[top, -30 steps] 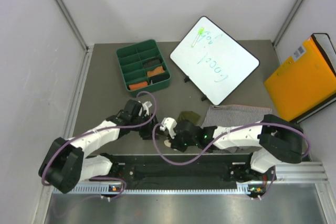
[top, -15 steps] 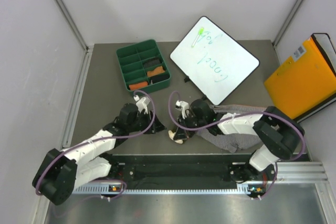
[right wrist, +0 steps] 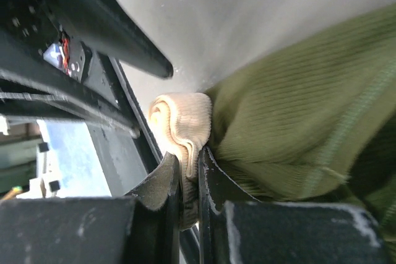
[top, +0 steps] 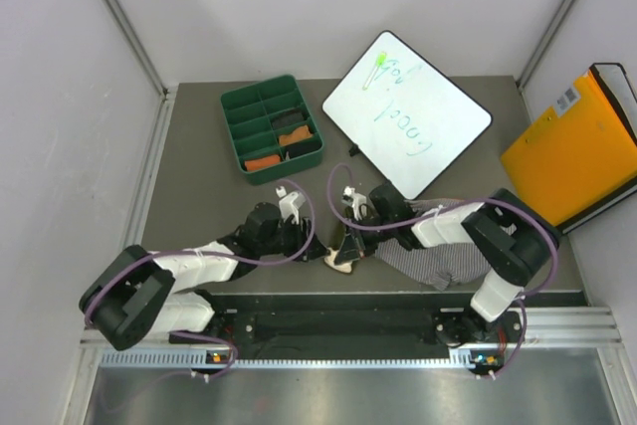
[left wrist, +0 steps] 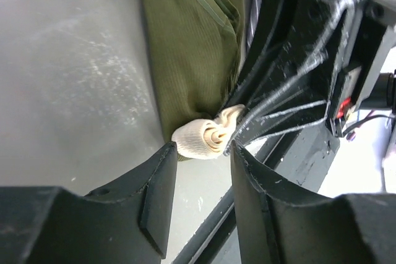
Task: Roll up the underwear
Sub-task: Roll the underwear to the center of the board.
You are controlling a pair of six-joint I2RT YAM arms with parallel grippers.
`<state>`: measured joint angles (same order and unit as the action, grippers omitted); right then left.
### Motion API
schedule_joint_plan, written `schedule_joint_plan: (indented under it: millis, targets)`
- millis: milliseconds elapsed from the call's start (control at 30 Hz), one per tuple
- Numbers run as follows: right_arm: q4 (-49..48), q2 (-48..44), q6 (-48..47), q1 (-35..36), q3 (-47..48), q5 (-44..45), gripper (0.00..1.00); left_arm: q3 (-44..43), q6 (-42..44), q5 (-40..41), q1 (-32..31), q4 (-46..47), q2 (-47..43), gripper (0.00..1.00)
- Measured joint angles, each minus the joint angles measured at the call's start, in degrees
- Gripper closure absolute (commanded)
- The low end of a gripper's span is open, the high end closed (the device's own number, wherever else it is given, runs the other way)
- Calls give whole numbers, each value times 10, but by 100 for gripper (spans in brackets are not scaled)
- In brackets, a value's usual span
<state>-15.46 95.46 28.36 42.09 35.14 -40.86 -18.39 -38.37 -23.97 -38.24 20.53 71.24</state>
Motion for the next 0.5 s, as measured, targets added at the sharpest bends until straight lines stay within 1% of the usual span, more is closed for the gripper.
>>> schedule_joint_plan:
  millis: [167,267,300,333,433,467,500]
  targets:
    - [-10,14,13,-11,0,-13,100,4,-1,6,-16,38,33,57]
    - [-12,16,15,-11,0,-15,100,5,-3,11,-21,58,55,65]
    - [-12,16,15,-11,0,-14,97,5,-5,12,-22,67,64,71]
    - [-11,16,15,-12,0,-13,94,5,-8,14,-23,77,74,74]
    - [-7,16,15,-13,0,-7,79,-5,-19,23,-24,94,104,79]
    - [-4,16,16,-14,0,-5,68,-12,-22,26,-25,94,114,80]
    - [-1,14,16,-14,0,-3,61,-19,-25,28,-26,94,124,81]
